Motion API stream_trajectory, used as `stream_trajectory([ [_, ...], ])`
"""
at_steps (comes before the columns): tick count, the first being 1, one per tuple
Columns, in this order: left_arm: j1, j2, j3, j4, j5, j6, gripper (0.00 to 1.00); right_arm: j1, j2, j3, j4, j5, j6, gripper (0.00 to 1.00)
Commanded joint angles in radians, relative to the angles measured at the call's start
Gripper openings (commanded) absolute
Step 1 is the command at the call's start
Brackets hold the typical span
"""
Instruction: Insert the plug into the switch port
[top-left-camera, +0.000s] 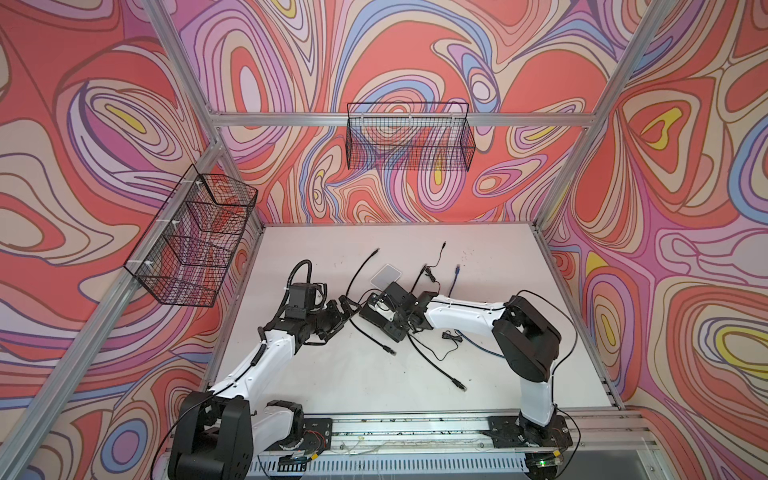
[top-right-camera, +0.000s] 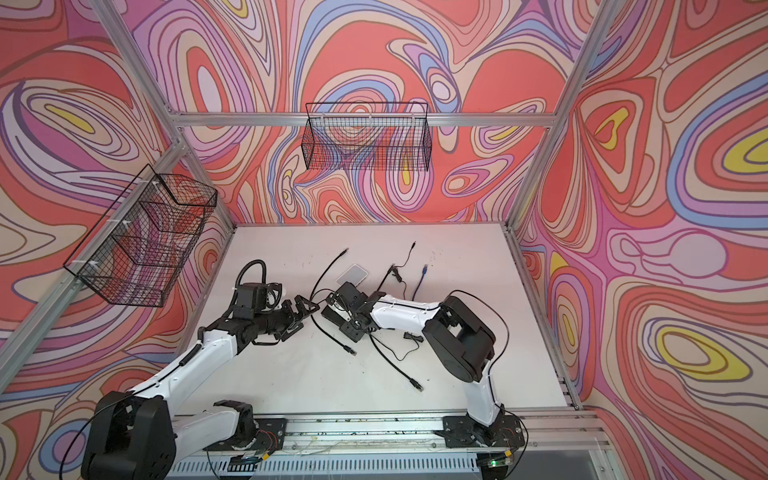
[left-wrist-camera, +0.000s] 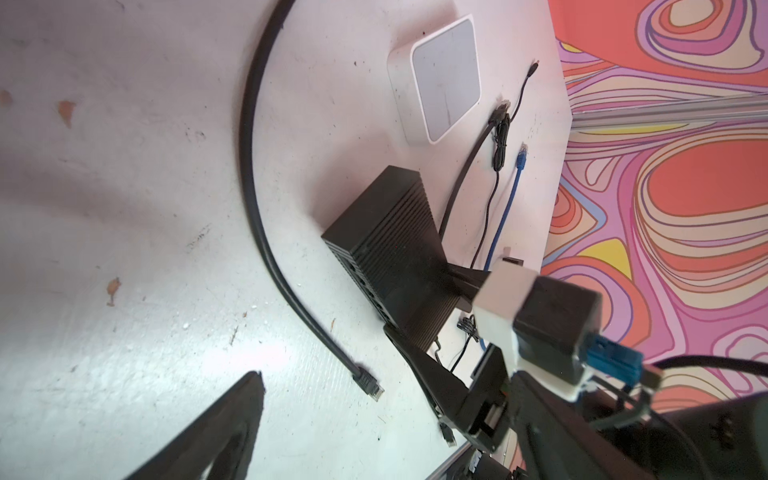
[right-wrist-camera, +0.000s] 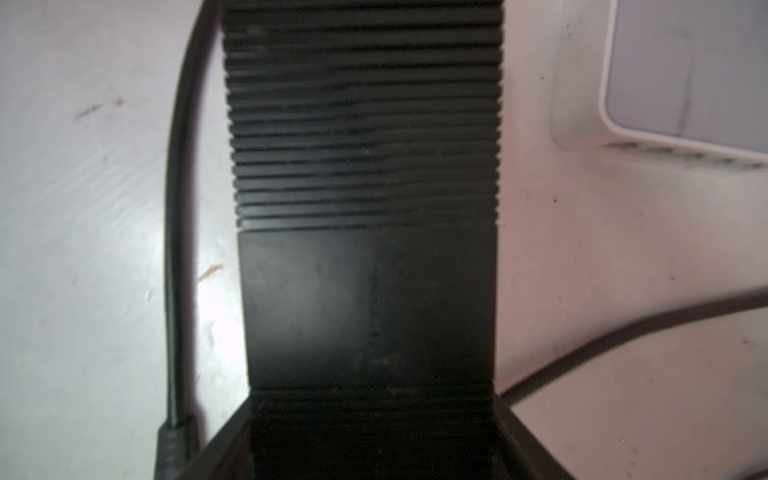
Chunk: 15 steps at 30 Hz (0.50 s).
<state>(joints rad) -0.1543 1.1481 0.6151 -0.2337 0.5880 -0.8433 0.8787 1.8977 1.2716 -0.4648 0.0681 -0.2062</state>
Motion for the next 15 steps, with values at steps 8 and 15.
stream_trajectory([
  [8, 0.008, -0.084, 0.100, -0.143, 0.117, 0.088, 0.94, 0.002, -0.273, -0.081, -0.002, -0.078, -0.188, 0.56],
  [15, 0.007, -0.089, 0.119, -0.139, 0.192, 0.124, 0.94, 0.003, -0.320, -0.056, -0.118, -0.128, -0.196, 0.56],
])
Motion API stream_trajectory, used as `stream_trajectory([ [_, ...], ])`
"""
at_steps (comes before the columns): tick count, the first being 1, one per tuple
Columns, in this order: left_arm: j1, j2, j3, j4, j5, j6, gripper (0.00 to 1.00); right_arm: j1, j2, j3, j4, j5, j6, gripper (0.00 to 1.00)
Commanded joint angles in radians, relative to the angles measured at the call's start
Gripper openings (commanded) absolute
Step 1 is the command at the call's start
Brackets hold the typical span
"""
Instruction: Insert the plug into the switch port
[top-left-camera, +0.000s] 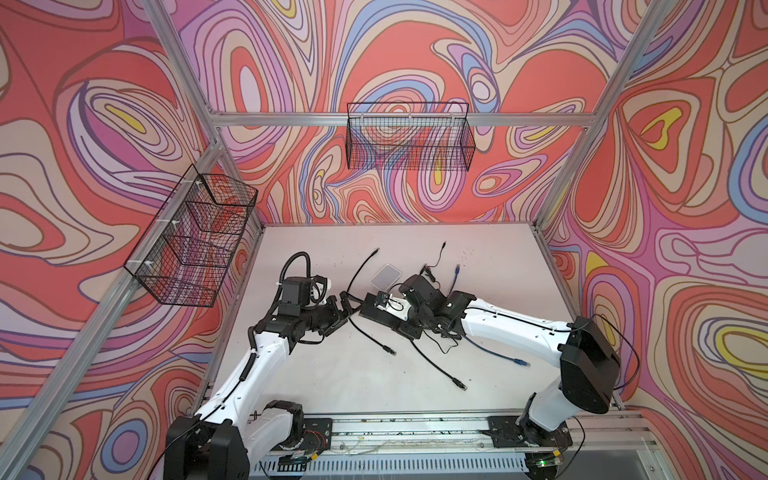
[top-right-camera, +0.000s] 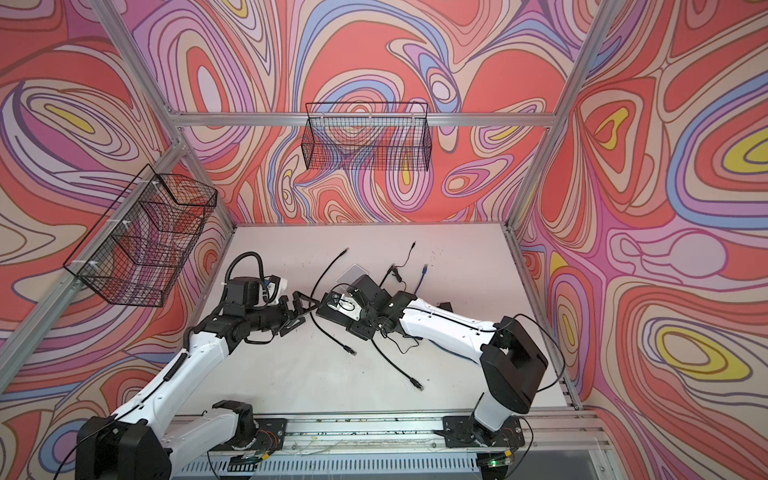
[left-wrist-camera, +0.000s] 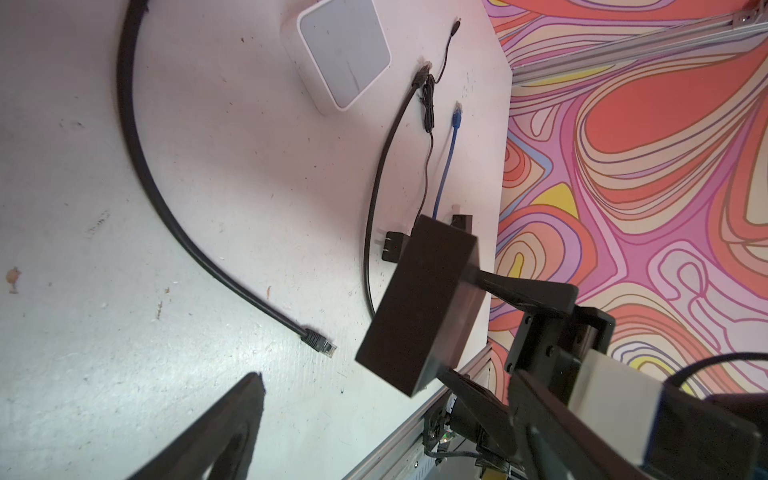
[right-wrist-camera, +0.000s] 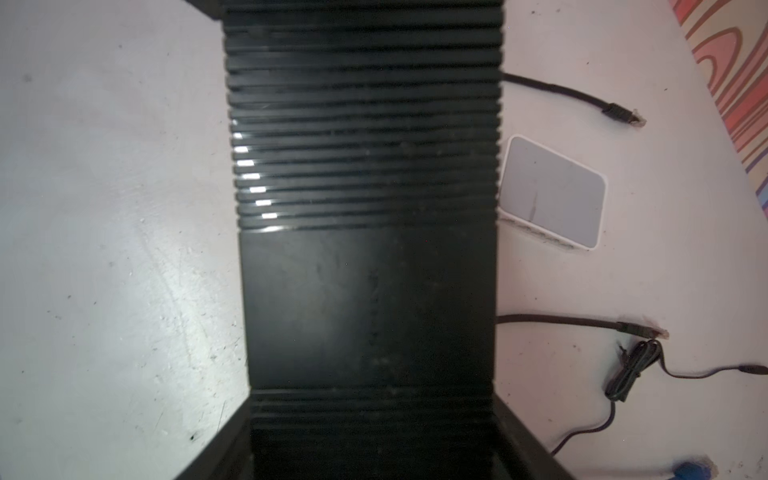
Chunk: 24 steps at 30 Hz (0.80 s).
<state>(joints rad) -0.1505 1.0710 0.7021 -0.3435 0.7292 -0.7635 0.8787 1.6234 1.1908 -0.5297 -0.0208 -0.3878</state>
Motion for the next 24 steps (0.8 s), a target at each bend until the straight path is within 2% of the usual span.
stream_trajectory([
  [1, 0.003, -0.006, 0.037, -0.037, 0.056, 0.053, 0.94, 0.002, -0.055, 0.026, -0.060, -0.049, -0.014, 0.56],
  [12, -0.023, 0.118, 0.104, -0.071, 0.226, 0.157, 0.90, 0.017, -0.085, 0.023, -0.079, -0.107, -0.037, 0.56],
  [16, -0.045, 0.164, 0.154, -0.140, 0.240, 0.233, 0.89, 0.029, -0.093, 0.026, -0.092, -0.116, -0.047, 0.56],
  [20, -0.064, 0.209, 0.151, -0.111, 0.298, 0.243, 0.83, 0.042, -0.101, 0.022, -0.079, -0.120, -0.058, 0.56],
  [24, -0.092, 0.229, 0.164, -0.102, 0.305, 0.239, 0.79, 0.058, -0.098, 0.026, -0.068, -0.111, -0.066, 0.56],
])
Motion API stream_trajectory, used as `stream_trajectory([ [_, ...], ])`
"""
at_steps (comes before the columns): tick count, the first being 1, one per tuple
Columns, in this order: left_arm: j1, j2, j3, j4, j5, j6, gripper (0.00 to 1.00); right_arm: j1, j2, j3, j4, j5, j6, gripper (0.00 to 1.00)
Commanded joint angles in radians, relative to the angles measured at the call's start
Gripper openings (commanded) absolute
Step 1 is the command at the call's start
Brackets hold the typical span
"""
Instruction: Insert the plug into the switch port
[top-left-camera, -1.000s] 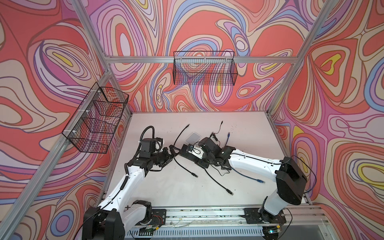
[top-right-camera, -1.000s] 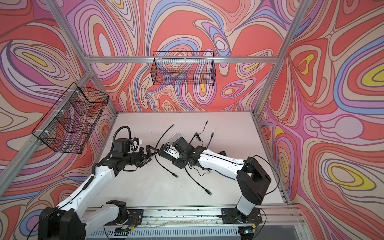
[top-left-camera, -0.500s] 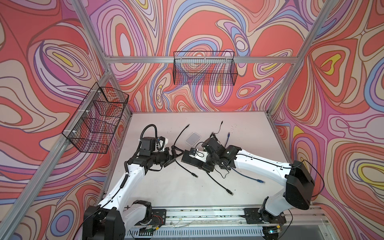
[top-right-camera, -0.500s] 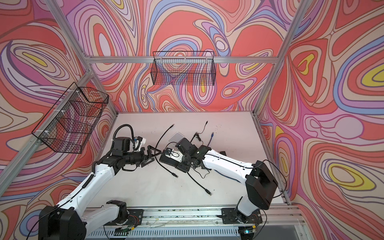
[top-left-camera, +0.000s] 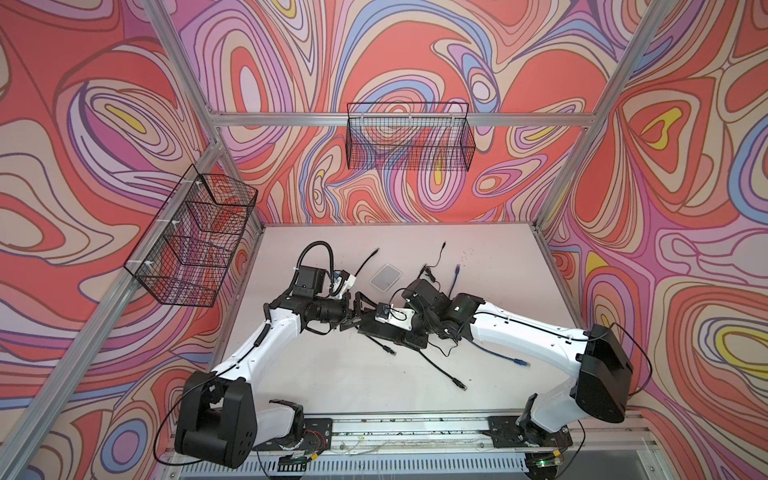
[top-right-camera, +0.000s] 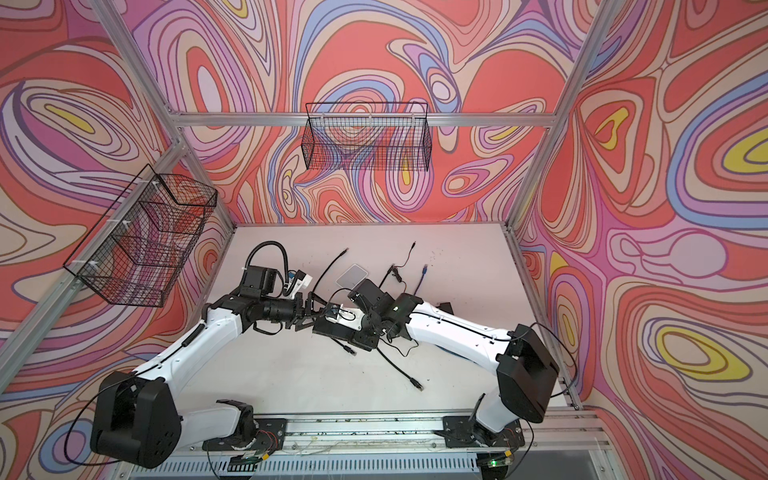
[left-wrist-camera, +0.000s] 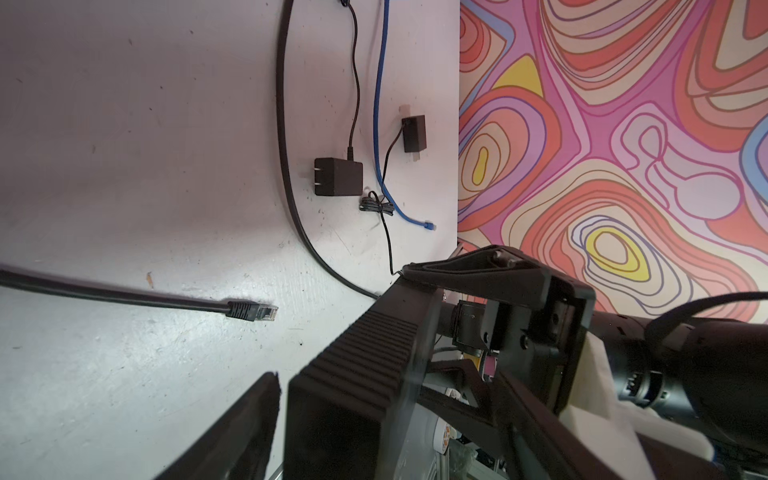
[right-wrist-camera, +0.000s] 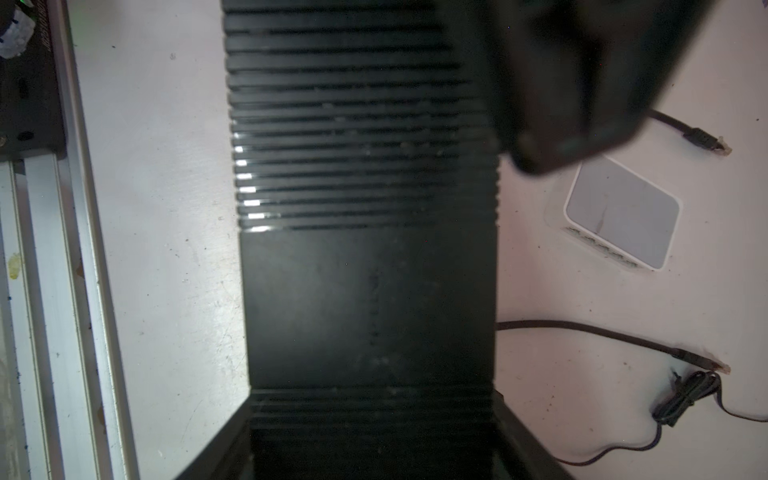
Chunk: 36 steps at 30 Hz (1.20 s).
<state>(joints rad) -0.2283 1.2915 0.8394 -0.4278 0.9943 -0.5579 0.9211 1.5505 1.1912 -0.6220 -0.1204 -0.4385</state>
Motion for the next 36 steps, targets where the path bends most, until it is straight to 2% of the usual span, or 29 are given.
stream_trajectory([
  [1, -0.020, 0.012, 0.031, -0.019, 0.040, 0.032, 0.78, 0.020, -0.026, 0.024, 0.033, -0.010, -0.018, 0.56],
  [6, -0.034, 0.021, 0.047, -0.028, 0.055, 0.040, 0.71, 0.024, -0.030, 0.021, 0.069, -0.009, -0.028, 0.56],
  [13, -0.052, 0.040, 0.049, -0.047, 0.074, 0.060, 0.65, 0.023, -0.027, 0.026, 0.078, 0.005, -0.053, 0.56],
  [36, -0.063, 0.063, 0.076, -0.095, 0.098, 0.107, 0.53, 0.023, 0.006, 0.072, 0.052, 0.035, -0.122, 0.55],
])
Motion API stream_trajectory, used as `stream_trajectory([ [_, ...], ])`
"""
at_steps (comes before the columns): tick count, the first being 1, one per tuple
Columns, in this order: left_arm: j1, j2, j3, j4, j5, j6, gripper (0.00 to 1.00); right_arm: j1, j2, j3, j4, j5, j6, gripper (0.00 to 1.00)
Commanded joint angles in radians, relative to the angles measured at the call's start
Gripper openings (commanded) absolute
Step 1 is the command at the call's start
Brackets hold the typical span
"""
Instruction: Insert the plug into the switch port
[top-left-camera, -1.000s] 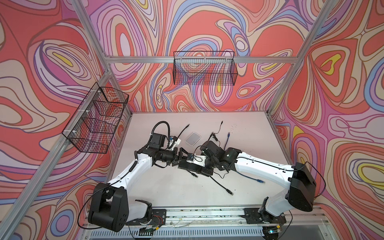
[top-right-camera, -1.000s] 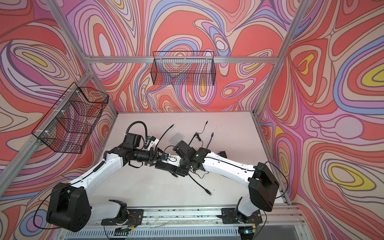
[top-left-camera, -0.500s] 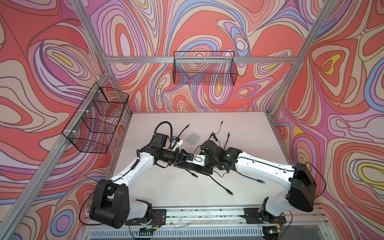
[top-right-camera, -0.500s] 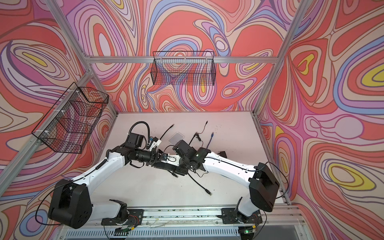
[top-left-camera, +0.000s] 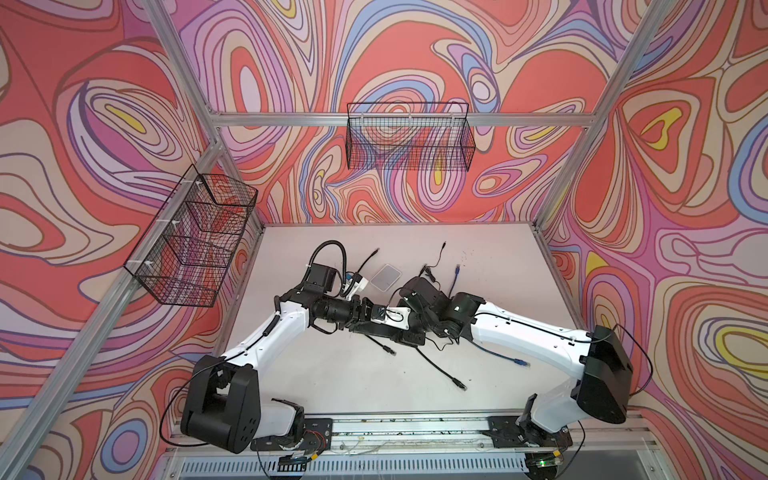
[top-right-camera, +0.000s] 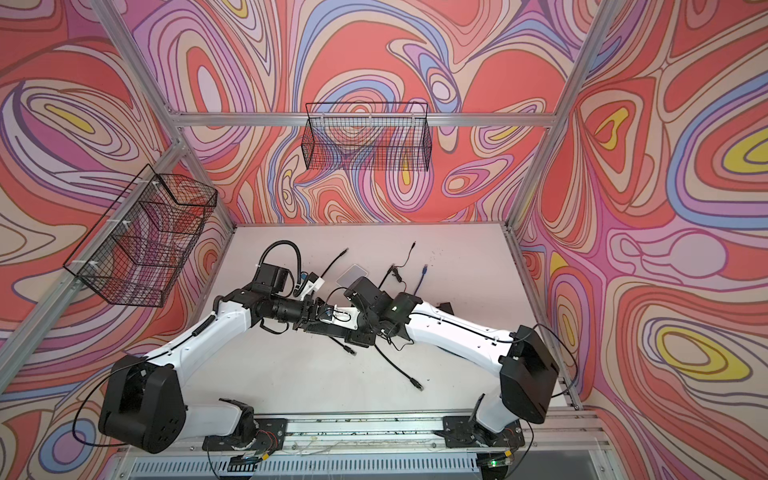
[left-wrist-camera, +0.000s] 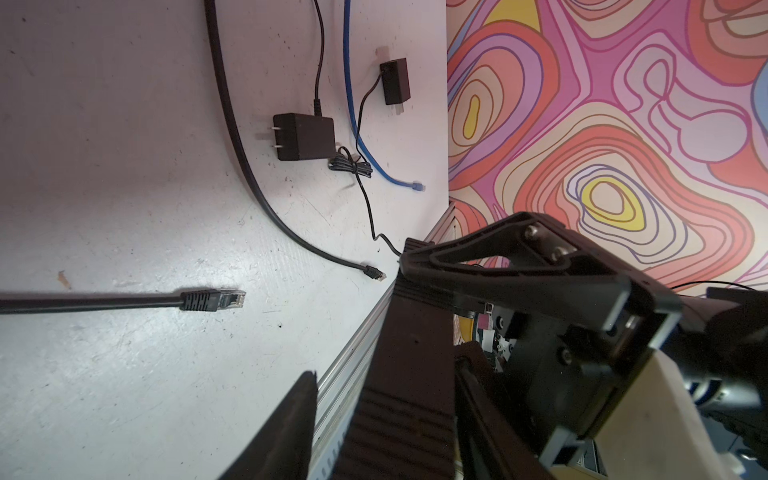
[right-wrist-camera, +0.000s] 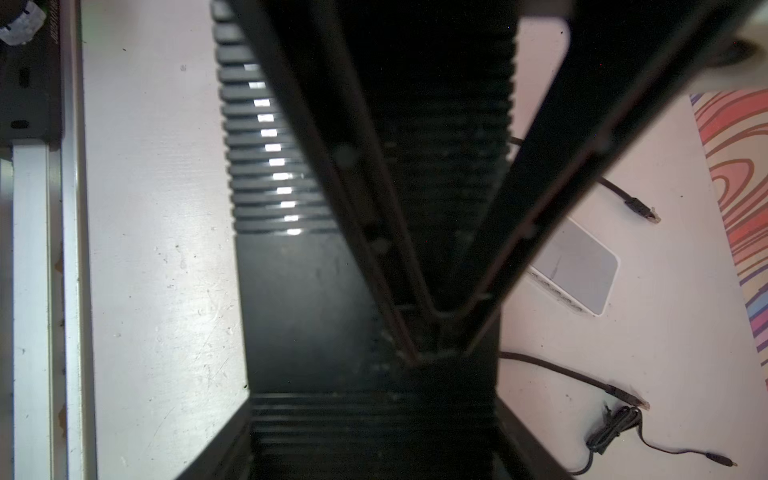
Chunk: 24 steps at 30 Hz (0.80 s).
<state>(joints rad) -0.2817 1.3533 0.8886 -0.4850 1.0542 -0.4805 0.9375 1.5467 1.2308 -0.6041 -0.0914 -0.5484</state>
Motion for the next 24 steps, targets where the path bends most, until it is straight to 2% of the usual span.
stream_trajectory([
  [1, -0.010, 0.001, 0.027, -0.041, 0.038, 0.032, 0.53, 0.006, 0.011, 0.034, 0.031, 0.003, -0.017, 0.56],
  [24, -0.009, -0.003, 0.036, -0.093, 0.029, 0.071, 0.54, 0.005, 0.004, 0.019, 0.050, 0.035, -0.013, 0.54],
])
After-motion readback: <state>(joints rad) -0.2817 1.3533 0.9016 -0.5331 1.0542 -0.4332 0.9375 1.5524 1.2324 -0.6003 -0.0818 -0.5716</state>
